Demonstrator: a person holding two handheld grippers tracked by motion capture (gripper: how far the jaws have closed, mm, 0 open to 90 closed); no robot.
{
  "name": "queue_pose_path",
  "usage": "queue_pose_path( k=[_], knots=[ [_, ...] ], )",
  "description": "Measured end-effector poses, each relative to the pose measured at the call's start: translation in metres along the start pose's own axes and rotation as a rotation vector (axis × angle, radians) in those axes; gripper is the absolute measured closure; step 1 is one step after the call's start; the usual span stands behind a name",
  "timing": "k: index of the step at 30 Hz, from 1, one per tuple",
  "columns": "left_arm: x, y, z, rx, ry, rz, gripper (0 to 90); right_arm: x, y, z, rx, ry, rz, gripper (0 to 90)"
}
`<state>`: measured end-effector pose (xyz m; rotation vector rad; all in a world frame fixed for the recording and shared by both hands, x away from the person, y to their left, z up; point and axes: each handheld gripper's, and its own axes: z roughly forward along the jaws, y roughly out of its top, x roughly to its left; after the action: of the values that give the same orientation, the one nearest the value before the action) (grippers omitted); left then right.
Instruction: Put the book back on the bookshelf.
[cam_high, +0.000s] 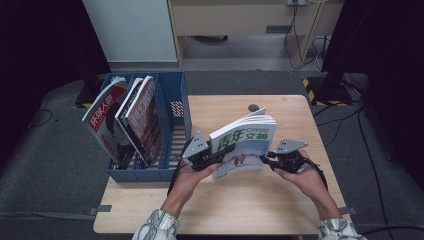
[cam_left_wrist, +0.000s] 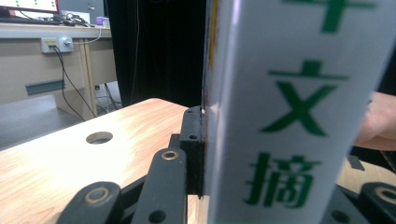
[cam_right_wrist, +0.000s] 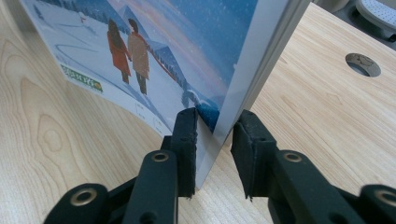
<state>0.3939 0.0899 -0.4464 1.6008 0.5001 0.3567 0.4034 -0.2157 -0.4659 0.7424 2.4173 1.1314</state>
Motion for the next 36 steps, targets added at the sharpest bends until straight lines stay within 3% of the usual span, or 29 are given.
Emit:
queue_pose_path(
  k=[7, 13, 15, 23, 25, 29, 36],
  knots=[
    [-0.006, 0.0, -0.002, 0.001, 0.0, 0.012, 73.5, 0.0, -0.005, 0.003, -0.028, -0.004, 0.035, 63.4],
    [-0.009, 0.0, -0.003, 0.005, -0.001, 0.022, 73.5, -0.001, -0.006, 0.006, -0.017, -0.021, 0.059, 52.7],
    [-0.01, 0.0, -0.003, 0.004, -0.004, 0.027, 73.5, -0.003, -0.01, 0.008, 0.002, -0.036, 0.096, 48.3],
    [-0.012, -0.002, -0.003, -0.008, -0.002, 0.027, 73.5, -0.012, -0.029, 0.013, 0.04, -0.121, 0.179, 45.7],
    [-0.013, -0.002, -0.003, -0.009, 0.01, 0.031, 73.5, -0.015, -0.036, 0.016, 0.067, -0.149, 0.222, 44.5],
    [-0.015, -0.001, -0.003, -0.004, 0.024, 0.031, 73.6, -0.017, -0.043, 0.019, 0.106, -0.156, 0.254, 43.1],
    [-0.015, -0.003, -0.003, -0.02, 0.02, 0.013, 73.3, -0.015, -0.046, 0.023, 0.11, -0.156, 0.265, 43.0]
  ],
)
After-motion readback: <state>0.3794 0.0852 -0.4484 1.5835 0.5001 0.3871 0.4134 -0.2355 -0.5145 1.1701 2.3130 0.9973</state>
